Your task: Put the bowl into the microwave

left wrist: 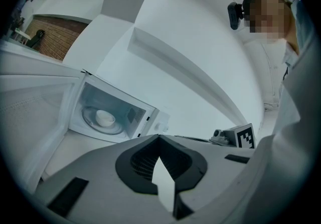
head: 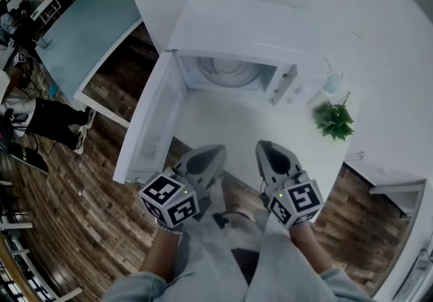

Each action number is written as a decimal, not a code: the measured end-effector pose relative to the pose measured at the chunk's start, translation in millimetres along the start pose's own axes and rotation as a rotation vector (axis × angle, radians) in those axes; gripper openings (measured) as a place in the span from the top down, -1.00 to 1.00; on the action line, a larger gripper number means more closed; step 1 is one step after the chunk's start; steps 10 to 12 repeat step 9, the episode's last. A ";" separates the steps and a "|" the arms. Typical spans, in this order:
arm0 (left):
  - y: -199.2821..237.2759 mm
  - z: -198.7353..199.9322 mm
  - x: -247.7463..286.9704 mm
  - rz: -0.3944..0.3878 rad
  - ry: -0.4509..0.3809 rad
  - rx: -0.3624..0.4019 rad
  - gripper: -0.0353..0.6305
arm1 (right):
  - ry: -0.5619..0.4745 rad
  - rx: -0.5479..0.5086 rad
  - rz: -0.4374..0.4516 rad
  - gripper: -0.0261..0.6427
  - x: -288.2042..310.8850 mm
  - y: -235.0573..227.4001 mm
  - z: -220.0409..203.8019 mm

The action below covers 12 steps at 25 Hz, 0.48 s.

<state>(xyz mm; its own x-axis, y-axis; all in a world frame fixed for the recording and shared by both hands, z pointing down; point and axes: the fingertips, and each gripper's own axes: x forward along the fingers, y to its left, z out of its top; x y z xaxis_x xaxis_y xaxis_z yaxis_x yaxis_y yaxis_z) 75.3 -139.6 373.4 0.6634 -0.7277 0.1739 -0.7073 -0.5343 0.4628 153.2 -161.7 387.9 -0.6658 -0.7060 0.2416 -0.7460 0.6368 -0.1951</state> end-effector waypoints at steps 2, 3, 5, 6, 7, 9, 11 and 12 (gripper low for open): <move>-0.2 -0.3 -0.7 -0.001 0.001 -0.001 0.90 | 0.001 0.002 0.003 0.93 0.1 1.5 -0.7; -0.4 -0.3 -0.9 -0.001 0.001 -0.003 0.90 | 0.002 0.000 0.004 0.93 0.2 2.0 -0.8; -0.8 -0.2 -0.9 -0.001 0.001 -0.006 0.90 | 0.005 -0.002 0.006 0.93 0.4 2.4 -1.5; -0.9 -0.6 -0.8 -0.002 0.001 -0.007 0.90 | 0.006 -0.002 0.006 0.93 0.4 2.4 -1.9; -0.9 -1.2 -0.6 -0.004 0.000 -0.007 0.90 | 0.008 -0.002 0.007 0.93 0.3 2.4 -2.3; -1.1 -2.3 0.0 -0.009 0.000 -0.007 0.90 | 0.010 -0.001 0.008 0.93 0.1 2.2 -2.8; -1.1 -2.3 0.0 -0.009 0.000 -0.007 0.90 | 0.010 -0.001 0.008 0.93 0.1 2.2 -2.8; -1.1 -2.3 0.0 -0.009 0.000 -0.007 0.90 | 0.010 -0.001 0.008 0.93 0.1 2.2 -2.8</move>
